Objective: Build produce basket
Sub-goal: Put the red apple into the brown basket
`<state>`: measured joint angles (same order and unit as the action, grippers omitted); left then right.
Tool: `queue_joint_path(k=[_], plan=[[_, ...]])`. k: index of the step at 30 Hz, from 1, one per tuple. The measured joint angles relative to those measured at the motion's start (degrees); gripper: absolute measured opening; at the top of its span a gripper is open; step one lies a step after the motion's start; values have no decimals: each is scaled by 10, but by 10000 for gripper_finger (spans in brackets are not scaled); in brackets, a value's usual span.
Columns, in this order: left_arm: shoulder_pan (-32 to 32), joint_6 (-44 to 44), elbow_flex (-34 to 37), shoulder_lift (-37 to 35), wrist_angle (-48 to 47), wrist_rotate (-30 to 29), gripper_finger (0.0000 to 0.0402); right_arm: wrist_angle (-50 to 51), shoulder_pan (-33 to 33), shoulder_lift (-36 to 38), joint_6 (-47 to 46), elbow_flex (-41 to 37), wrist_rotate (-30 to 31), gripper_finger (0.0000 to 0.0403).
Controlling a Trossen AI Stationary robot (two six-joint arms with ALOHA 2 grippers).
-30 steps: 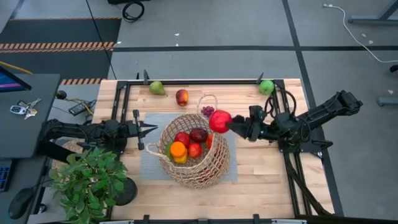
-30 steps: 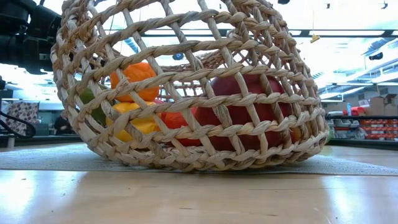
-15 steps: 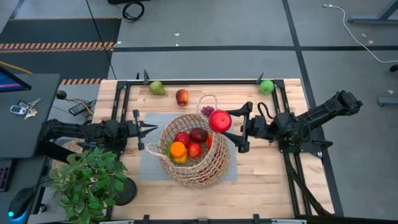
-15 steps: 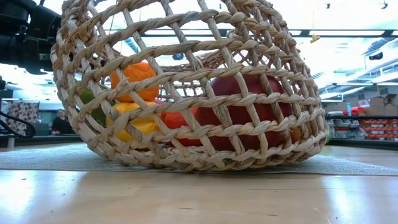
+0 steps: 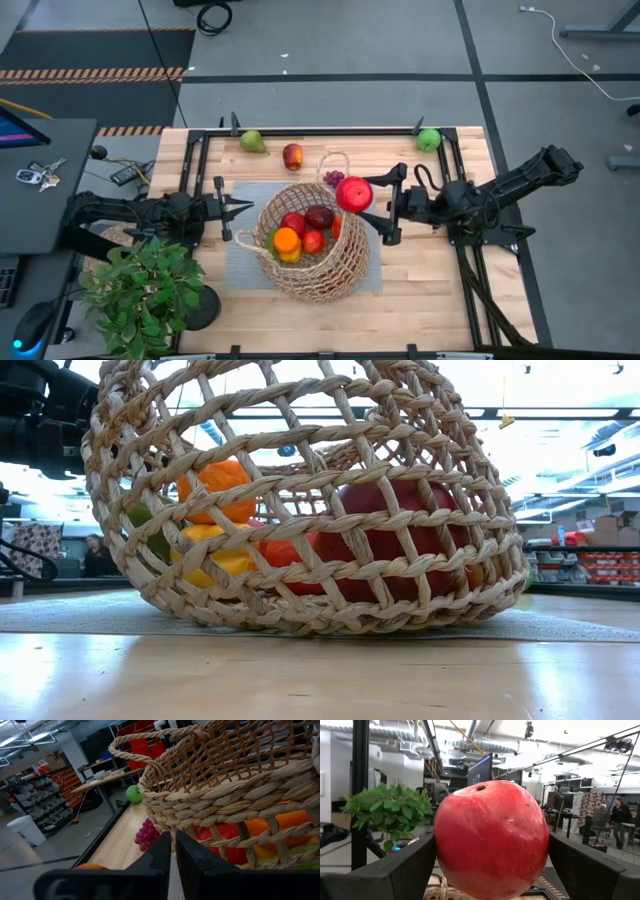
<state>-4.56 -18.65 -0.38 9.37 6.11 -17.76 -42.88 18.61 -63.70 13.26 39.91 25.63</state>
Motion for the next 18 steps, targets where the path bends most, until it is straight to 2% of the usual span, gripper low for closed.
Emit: queue_joint_path(k=[12, 18], plan=[[0, 0, 0, 0, 0, 0, 31, 1, -12, 0, -1, 3, 20, 378], [0, 0, 0, 0, 0, 0, 36, 22, -17, 0, -37, 3, 24, 378]])
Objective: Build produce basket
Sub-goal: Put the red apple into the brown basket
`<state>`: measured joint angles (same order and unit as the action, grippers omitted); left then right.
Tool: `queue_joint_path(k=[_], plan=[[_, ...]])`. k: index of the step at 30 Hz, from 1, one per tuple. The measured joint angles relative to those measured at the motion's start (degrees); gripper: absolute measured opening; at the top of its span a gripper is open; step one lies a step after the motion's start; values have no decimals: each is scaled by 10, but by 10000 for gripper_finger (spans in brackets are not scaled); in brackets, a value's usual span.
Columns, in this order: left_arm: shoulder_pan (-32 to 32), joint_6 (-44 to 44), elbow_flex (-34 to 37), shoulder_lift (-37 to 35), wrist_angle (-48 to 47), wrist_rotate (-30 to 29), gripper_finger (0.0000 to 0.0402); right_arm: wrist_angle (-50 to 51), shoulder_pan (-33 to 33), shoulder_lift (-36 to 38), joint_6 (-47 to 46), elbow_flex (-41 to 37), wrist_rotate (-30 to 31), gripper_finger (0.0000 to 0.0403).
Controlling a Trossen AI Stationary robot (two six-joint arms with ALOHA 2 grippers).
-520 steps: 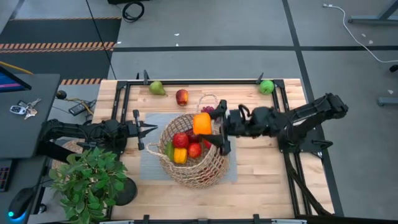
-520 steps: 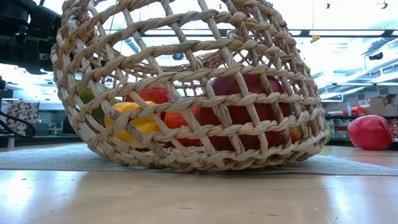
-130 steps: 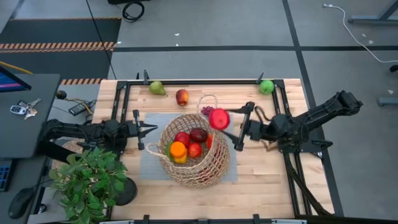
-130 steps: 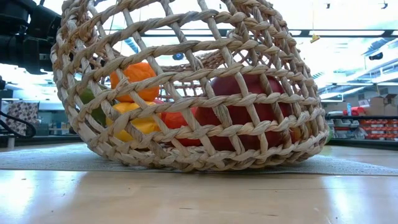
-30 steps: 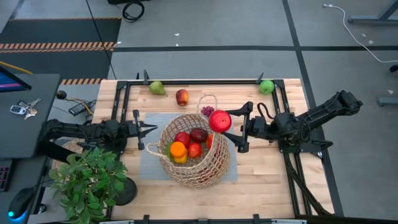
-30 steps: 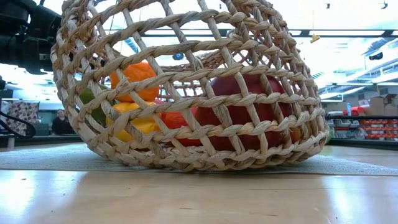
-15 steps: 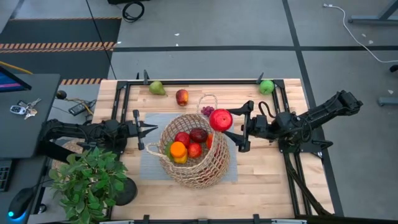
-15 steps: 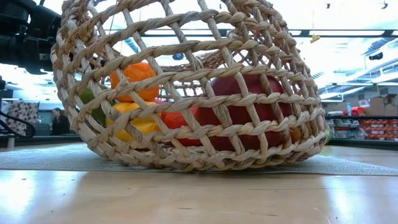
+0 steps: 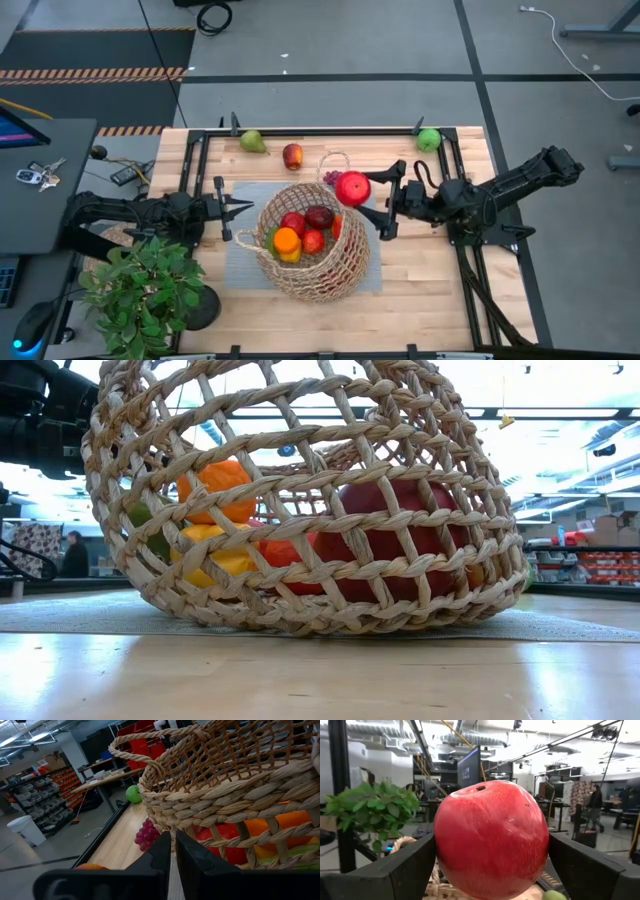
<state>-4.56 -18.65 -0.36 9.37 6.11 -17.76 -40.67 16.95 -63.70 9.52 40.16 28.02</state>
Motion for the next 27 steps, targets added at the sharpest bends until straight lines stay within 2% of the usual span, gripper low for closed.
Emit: queue_joint_path(k=[5, 9, 14, 19, 27], plan=[[0, 0, 0, 0, 0, 0, 32, 11, -5, 0, -19, 0, -49, 378], [0, 0, 0, 0, 0, 0, 30, 18, -3, 0, -21, 0, -55, 378], [0, 0, 0, 0, 0, 0, 35, 96, 0, -17, -38, 27, -119, 378], [0, 0, 0, 0, 0, 0, 33, 200, 2, -89, -44, 109, -123, 378], [0, 0, 0, 0, 0, 0, 28, 253, -18, -227, -34, 221, -134, 378]])
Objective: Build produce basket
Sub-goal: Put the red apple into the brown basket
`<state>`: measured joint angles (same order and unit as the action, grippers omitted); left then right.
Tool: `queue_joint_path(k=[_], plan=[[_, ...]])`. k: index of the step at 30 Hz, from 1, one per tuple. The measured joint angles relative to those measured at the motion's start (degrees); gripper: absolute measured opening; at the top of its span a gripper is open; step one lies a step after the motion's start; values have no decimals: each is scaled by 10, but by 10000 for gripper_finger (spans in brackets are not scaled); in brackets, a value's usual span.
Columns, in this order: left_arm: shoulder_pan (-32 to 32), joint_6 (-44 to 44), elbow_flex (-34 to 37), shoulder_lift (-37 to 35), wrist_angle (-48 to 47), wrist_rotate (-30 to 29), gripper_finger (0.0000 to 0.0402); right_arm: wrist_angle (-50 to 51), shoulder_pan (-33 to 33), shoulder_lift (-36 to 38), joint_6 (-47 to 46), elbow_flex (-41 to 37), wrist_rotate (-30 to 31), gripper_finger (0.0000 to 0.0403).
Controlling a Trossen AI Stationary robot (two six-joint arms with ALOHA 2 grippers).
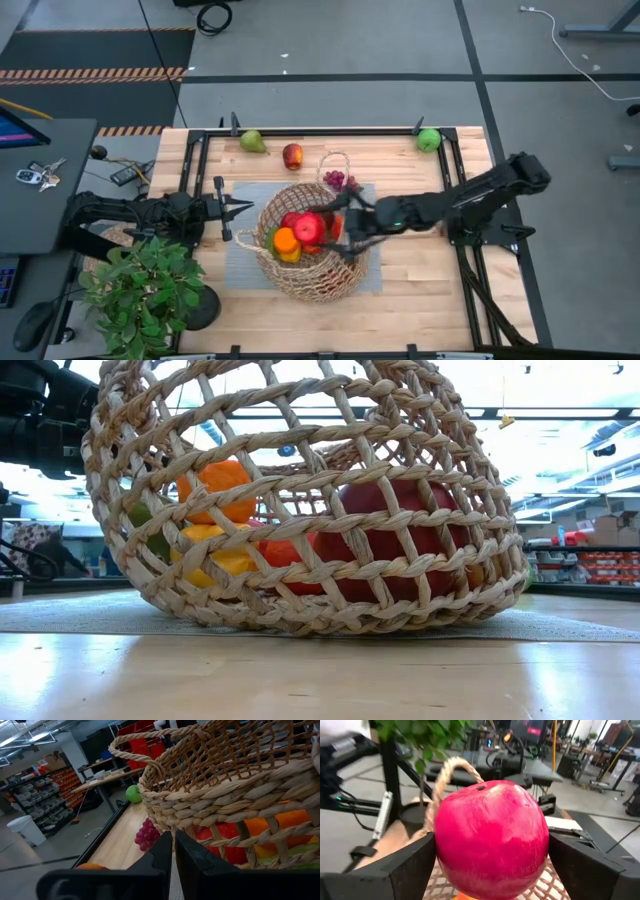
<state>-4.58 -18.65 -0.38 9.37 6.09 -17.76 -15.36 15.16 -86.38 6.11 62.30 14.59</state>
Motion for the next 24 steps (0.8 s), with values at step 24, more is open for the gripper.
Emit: queue_joint_path(k=[24], plan=[[0, 0, 0, 0, 0, 0, 36, 273, -71, -182, -8, 185, -9, 378]])
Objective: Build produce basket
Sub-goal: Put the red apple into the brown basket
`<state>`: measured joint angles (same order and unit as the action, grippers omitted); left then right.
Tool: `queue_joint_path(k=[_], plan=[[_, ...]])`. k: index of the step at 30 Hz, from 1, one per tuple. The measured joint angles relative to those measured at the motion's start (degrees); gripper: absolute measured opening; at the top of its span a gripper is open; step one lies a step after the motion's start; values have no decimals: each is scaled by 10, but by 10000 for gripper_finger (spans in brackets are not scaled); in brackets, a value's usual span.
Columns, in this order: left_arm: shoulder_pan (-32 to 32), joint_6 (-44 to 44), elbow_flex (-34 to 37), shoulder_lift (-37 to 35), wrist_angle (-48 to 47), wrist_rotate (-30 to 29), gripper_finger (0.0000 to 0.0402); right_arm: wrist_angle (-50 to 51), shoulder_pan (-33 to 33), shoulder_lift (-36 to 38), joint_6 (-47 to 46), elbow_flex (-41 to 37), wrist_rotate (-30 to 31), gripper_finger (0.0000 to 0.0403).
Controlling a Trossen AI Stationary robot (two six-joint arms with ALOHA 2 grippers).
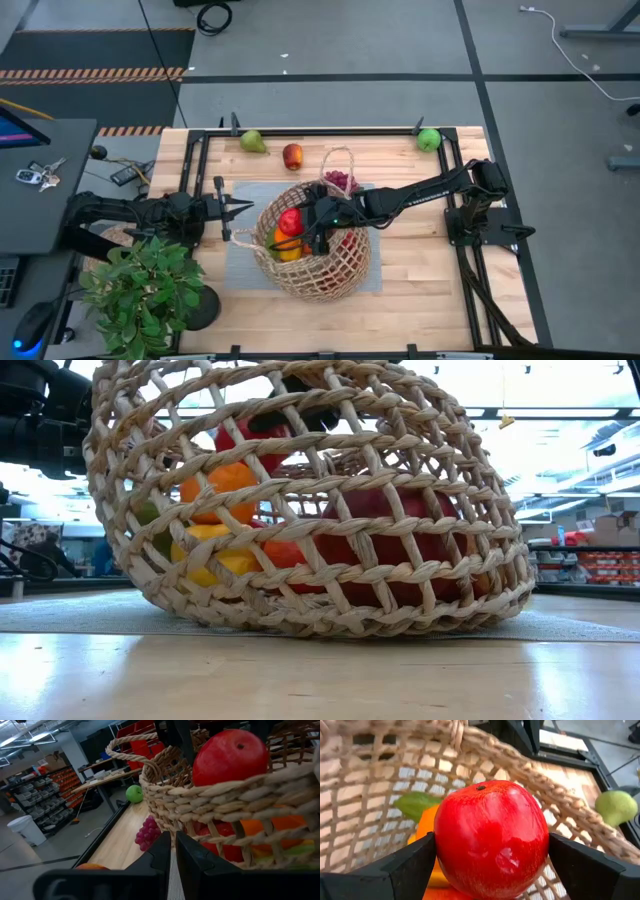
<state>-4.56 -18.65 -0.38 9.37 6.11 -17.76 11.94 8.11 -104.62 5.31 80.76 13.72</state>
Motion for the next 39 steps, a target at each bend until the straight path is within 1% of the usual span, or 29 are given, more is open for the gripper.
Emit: queue_joint_path(k=[7, 13, 20, 26, 27, 31, 35, 38, 39], plan=[[0, 0, 0, 0, 0, 0, 30, 14, -1, 8, 7, -1, 1, 378], [0, 0, 0, 0, 0, 0, 30, 22, -1, 50, 23, -3, -1, 378], [0, 0, 0, 0, 0, 0, 36, -9, -6, 77, 39, -3, 1, 378], [0, 0, 0, 0, 0, 0, 31, -52, -29, 68, 124, -4, -16, 378], [0, 0, 0, 0, 0, 0, 30, -71, -32, 62, 129, -3, -21, 378], [0, 0, 0, 0, -2, 0, 32, -96, -42, 49, 149, -3, -32, 378], [0, 0, 0, 0, -2, 0, 36, -97, -43, 25, 177, -3, -28, 378], [0, 0, 0, 0, -1, 0, 35, -73, -40, 5, 189, -3, -28, 378], [0, 0, 0, 0, 0, 0, 33, -49, -37, 4, 192, -3, -21, 378]])
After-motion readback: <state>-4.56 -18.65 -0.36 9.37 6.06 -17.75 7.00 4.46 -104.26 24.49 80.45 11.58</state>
